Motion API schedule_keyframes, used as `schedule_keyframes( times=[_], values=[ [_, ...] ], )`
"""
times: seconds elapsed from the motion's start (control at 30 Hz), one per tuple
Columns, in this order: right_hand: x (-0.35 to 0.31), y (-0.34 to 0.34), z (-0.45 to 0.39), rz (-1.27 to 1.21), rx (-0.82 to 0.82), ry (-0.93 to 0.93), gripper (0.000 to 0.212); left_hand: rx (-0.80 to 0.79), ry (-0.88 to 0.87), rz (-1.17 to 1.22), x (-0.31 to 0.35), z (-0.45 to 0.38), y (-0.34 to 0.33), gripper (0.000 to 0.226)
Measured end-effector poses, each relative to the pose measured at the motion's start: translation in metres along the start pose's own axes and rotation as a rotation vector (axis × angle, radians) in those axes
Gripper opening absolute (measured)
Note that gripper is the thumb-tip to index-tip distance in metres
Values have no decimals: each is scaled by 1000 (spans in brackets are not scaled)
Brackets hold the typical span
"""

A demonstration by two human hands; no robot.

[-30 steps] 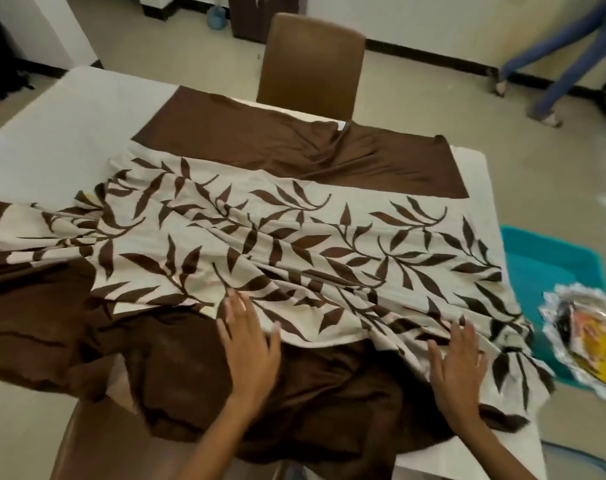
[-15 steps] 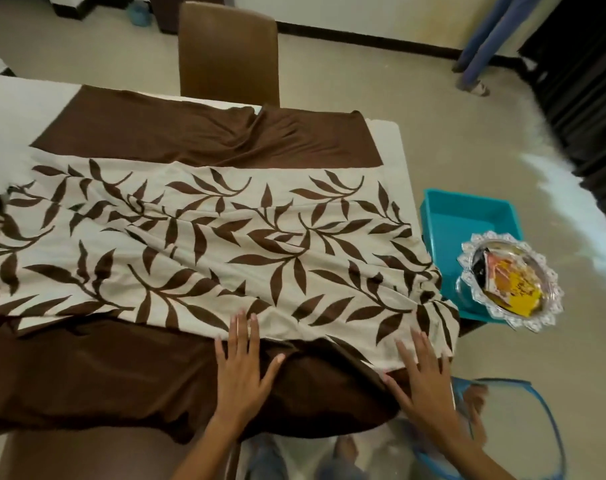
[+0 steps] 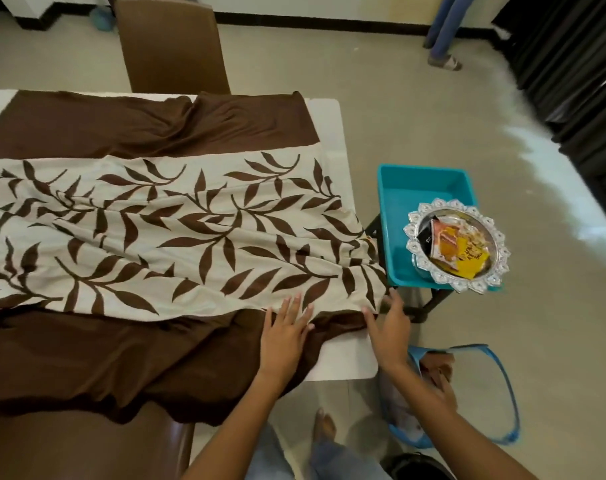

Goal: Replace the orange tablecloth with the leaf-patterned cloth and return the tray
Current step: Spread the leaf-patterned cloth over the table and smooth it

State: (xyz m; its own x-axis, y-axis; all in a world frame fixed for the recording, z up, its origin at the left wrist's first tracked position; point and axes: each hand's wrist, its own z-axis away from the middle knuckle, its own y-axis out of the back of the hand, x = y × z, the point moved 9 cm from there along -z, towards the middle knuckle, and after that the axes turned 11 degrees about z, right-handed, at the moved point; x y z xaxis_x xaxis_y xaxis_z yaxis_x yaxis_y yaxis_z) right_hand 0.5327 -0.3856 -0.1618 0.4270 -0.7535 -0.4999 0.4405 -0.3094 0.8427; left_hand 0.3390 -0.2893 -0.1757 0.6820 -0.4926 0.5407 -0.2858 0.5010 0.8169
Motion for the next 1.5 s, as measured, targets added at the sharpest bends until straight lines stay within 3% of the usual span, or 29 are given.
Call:
schedule_keyframes(
  times=[0.13,0.27,0.33,0.37,0.43,0.5,0.53,0.57,0.63,0.7,0.87,1.0,1.13,1.23,1.37,1.5],
  values=[
    [-2,16,-10,-158,-16,-41,48,153,61,250,-3,-1,18,69],
    [-5,44,-21,-321,6,-26,32,309,103,370,3,0,44,67],
    [-11,57,-22,-458,-53,-68,34,339,61,369,11,-1,51,64],
    [-17,63,-23,-535,-135,-80,39,345,44,378,14,-1,54,61],
    [-34,72,-22,-604,-447,-68,55,354,28,422,18,-1,60,55],
    [-40,78,-19,-339,-776,11,66,337,26,443,17,-1,63,52],
    [-35,83,-20,-85,-832,61,65,316,29,413,16,-2,62,53],
    [-27,88,-28,210,-769,90,65,301,35,359,15,-4,61,55],
    [-24,110,-48,636,-384,108,68,305,69,244,12,-8,59,61],
    [-33,106,-50,683,-179,142,67,303,124,166,7,-14,52,65],
    [-62,25,-21,492,-239,523,52,107,197,-46,-9,-16,5,78],
    [-55,-38,27,587,-383,791,55,76,174,-106,-15,-6,-9,73],
    [-50,-16,23,367,-120,726,60,117,107,-113,-15,6,-5,76],
    [-65,-4,-4,222,-26,666,43,175,108,-84,-13,-1,12,77],
    [-123,-25,-45,224,2,729,30,297,160,-34,-17,-46,56,70],
    [-188,-69,-100,388,-103,775,48,361,237,-68,-42,-121,101,68]
  ],
)
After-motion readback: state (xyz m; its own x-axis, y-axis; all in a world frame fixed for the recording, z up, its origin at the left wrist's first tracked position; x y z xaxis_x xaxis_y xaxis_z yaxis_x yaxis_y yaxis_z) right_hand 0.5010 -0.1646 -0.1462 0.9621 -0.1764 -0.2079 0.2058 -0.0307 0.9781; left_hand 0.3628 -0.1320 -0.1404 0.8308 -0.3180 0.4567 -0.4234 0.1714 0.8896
